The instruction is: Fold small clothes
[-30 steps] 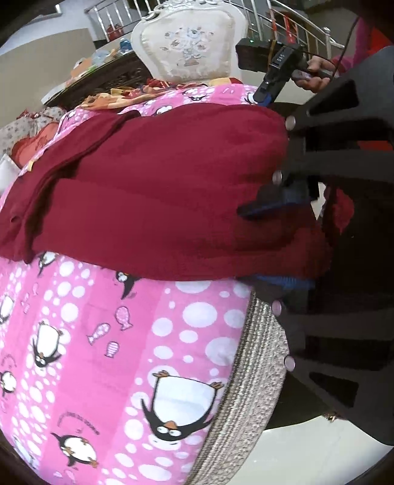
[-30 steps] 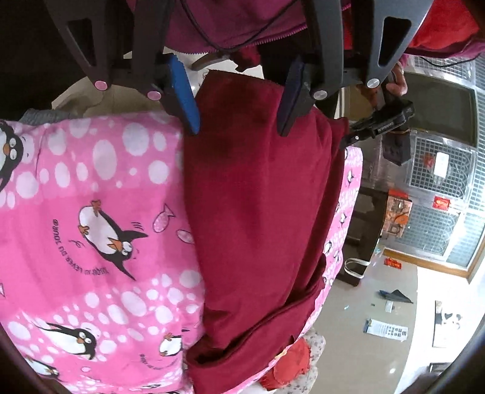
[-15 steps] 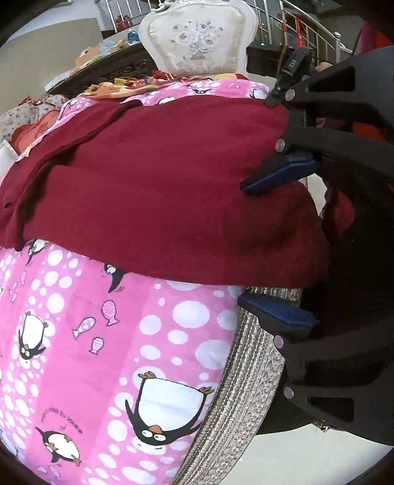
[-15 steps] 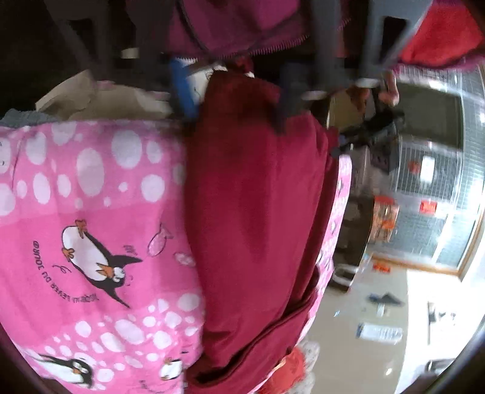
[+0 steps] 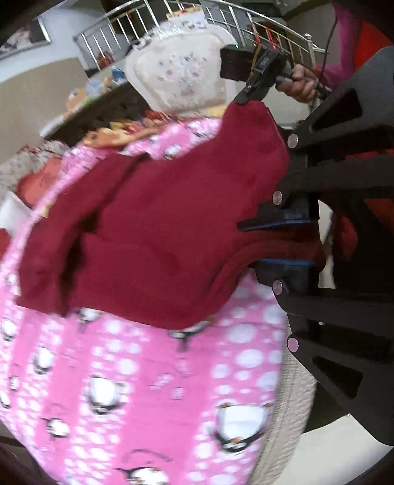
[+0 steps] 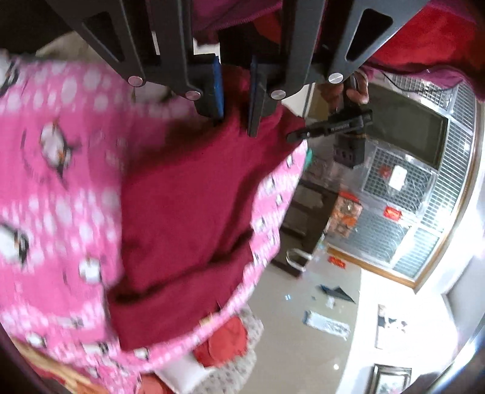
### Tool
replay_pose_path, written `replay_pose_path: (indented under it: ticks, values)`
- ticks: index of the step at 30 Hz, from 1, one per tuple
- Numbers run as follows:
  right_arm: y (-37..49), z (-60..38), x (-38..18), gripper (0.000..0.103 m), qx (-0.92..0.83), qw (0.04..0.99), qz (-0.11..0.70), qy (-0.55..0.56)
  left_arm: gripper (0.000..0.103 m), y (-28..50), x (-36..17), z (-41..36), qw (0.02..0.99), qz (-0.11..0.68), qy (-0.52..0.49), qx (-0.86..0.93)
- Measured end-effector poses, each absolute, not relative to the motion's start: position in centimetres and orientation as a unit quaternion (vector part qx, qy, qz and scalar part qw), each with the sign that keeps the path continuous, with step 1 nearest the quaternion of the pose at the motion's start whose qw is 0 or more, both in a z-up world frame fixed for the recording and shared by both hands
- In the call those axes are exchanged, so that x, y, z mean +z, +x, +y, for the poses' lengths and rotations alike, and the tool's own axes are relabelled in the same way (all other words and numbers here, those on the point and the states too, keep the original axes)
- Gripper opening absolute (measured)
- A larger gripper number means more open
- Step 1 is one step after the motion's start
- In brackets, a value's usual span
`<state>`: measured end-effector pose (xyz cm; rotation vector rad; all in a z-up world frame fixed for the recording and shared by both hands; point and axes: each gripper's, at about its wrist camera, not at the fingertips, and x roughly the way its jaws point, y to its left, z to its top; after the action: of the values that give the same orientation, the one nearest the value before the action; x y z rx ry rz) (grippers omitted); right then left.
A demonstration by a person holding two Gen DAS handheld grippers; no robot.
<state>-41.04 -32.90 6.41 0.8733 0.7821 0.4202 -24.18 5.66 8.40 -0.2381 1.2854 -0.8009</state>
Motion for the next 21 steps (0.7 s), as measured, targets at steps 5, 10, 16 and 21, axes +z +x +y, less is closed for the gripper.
replay_pose_path:
  ticks: [5, 10, 16, 21]
  values:
    - [-38.5, -35.1, 8.2, 0.012, 0.184, 0.832, 0.328, 0.409, 0.014, -20.2, 10.7, 4.8, 0.734, 0.55, -0.134, -0.376]
    - [-34.3, -37.4, 10.1, 0.012, 0.168, 0.851, 0.287, 0.406, 0.014, -15.8, 13.6, 1.4, 0.757, 0.505, -0.131, -0.393]
    - [-28.4, -40.6, 12.3, 0.012, 0.144, 0.867, 0.253, 0.405, 0.014, -9.3, 15.4, -3.0, 0.785, 0.465, -0.121, -0.392]
    - [-22.3, -43.8, 12.8, 0.011, 0.106, 0.875, 0.248, 0.401, 0.013, -3.0, 15.1, -6.6, 0.802, 0.458, -0.116, -0.365]
